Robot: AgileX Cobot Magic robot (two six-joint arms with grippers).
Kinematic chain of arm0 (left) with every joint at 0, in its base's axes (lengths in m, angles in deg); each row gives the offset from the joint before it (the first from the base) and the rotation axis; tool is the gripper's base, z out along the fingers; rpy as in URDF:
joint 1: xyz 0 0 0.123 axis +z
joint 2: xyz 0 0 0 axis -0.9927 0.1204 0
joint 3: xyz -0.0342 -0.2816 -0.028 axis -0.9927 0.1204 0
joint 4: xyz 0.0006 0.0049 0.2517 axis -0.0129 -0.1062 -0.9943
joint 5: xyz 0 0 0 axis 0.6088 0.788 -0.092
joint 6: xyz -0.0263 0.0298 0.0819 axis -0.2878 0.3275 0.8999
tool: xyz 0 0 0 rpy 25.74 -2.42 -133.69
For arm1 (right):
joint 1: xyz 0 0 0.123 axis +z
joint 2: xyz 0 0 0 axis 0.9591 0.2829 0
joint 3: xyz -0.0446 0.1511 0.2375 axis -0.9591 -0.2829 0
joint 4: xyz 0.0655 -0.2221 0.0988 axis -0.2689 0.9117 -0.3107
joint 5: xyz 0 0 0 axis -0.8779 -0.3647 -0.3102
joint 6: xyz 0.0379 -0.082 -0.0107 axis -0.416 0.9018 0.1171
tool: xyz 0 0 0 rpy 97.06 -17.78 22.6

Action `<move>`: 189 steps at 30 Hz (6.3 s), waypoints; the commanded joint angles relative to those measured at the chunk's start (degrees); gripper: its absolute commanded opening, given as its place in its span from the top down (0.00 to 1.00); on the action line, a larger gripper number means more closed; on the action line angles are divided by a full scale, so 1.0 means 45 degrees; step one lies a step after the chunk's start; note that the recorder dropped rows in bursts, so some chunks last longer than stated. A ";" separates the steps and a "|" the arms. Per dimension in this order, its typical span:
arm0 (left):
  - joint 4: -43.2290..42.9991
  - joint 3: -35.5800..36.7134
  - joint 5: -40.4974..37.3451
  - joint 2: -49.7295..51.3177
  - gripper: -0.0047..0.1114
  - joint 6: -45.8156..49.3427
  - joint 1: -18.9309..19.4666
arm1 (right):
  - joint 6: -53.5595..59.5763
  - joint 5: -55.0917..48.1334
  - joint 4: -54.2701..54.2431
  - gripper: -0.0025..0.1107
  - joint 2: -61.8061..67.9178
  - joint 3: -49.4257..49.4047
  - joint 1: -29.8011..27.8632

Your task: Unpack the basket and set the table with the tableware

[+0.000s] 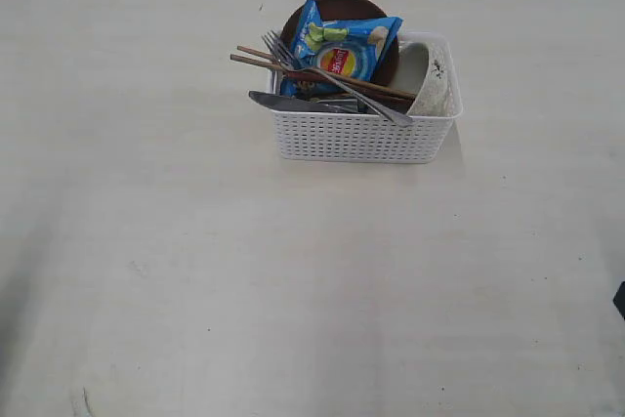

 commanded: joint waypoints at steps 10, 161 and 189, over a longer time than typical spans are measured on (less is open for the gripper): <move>0.0185 0.0022 0.0101 -0.0034 0.96 -0.0044 0.0068 | 0.0018 1.2701 0.0680 0.98 -0.0053 -0.0050 -0.0083; 0.0083 0.0022 0.0101 -0.0034 0.96 -0.0044 0.0068 | -0.5494 0.8028 -0.7859 0.98 2.4215 1.0984 1.2349; 0.0083 0.0022 0.0101 -0.0034 0.96 -0.0044 0.0068 | -0.5457 0.6933 -0.8844 0.61 2.5494 1.1658 1.2200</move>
